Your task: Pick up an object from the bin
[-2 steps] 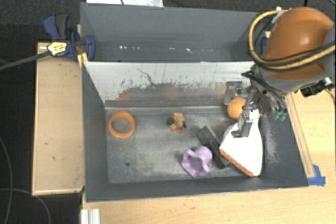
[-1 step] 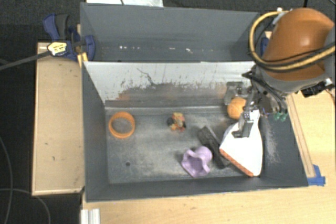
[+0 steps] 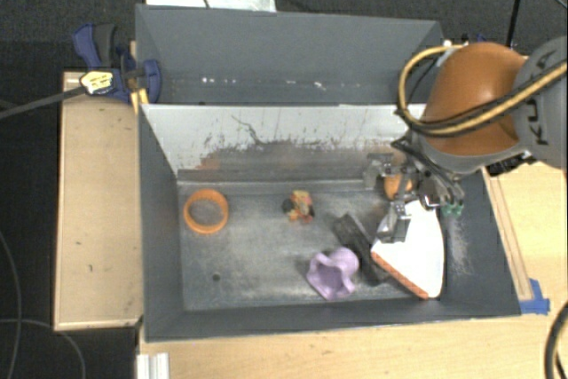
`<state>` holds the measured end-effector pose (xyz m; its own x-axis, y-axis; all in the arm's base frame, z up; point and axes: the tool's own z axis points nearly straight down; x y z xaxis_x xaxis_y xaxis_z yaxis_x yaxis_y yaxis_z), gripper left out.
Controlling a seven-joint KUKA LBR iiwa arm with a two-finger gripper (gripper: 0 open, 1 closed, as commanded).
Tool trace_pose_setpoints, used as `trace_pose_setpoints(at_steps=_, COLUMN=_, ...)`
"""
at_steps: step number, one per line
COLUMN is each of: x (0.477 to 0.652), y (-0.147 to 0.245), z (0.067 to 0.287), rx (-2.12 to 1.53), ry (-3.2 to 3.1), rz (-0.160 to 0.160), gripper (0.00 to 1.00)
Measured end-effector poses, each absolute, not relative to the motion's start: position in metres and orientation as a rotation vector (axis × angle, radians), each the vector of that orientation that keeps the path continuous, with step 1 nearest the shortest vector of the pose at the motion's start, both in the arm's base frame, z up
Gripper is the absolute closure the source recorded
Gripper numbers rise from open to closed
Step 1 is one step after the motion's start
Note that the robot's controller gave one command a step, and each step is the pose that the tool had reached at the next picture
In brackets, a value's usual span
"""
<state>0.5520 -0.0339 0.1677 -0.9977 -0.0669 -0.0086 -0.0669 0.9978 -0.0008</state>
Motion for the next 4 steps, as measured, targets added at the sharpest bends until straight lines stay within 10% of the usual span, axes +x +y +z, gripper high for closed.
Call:
trace_pose_setpoints(at_steps=2, x=0.524, y=-0.058, z=0.089, rx=-0.13, ry=3.136, rz=0.006, gripper=0.0)
trace_pose_setpoints(at_steps=3, x=0.535, y=-0.07, z=0.081, rx=-0.074, ry=3.127, rz=0.008, gripper=1.0)
trace_pose_setpoints(at_steps=4, x=0.535, y=-0.07, z=0.081, rx=-0.074, ry=3.127, rz=0.008, gripper=1.0)
